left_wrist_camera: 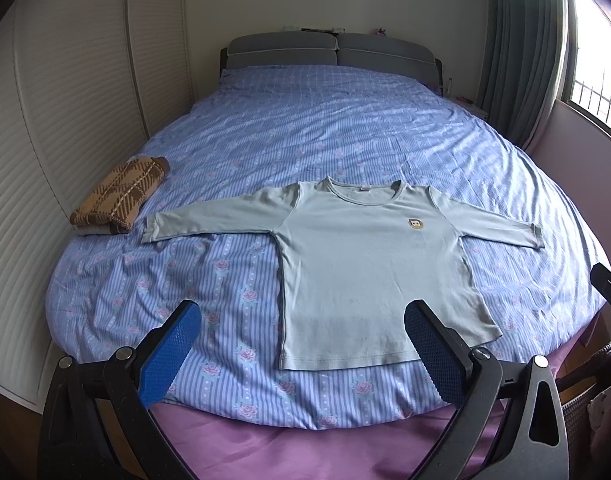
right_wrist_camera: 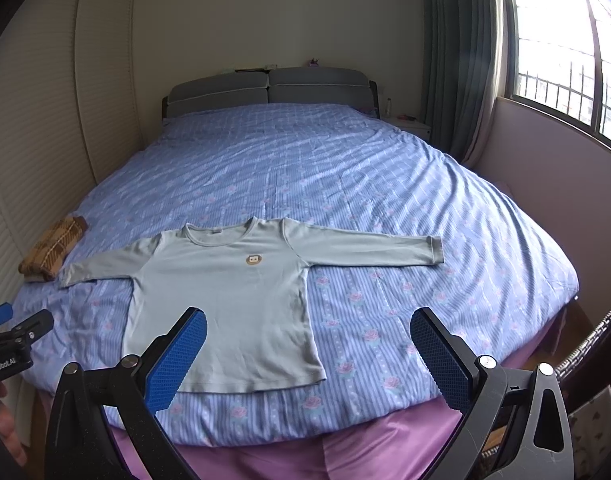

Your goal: Fold small clothes

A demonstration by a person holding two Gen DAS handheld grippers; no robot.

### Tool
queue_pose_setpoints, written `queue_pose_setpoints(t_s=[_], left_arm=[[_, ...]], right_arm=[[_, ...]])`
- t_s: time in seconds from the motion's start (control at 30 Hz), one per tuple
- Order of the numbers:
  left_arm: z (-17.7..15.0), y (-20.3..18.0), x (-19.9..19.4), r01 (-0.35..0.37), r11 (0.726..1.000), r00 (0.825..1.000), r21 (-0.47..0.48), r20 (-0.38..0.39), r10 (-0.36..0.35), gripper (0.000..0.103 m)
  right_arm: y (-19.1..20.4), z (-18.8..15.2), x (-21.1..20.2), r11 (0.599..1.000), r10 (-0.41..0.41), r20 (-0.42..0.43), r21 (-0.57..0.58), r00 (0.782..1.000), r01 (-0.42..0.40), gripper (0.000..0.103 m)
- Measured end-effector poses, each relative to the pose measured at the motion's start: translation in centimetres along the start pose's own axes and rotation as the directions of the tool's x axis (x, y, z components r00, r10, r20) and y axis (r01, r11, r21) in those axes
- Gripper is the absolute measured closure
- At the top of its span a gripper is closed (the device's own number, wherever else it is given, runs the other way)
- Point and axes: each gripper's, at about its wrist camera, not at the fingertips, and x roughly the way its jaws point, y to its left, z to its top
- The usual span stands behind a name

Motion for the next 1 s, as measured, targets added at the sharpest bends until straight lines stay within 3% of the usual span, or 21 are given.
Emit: queue_pose_setpoints(t_s=[1.0], left_arm=[[0.04,-0.05,0.00,-0.004,1.000,1.000,0.001,0.001,0.004,0.000]], right_arm=[[-0.33,-0.19,0.12,1.000,-0.005,0.006,0.006,1.000,0.005,0.001]])
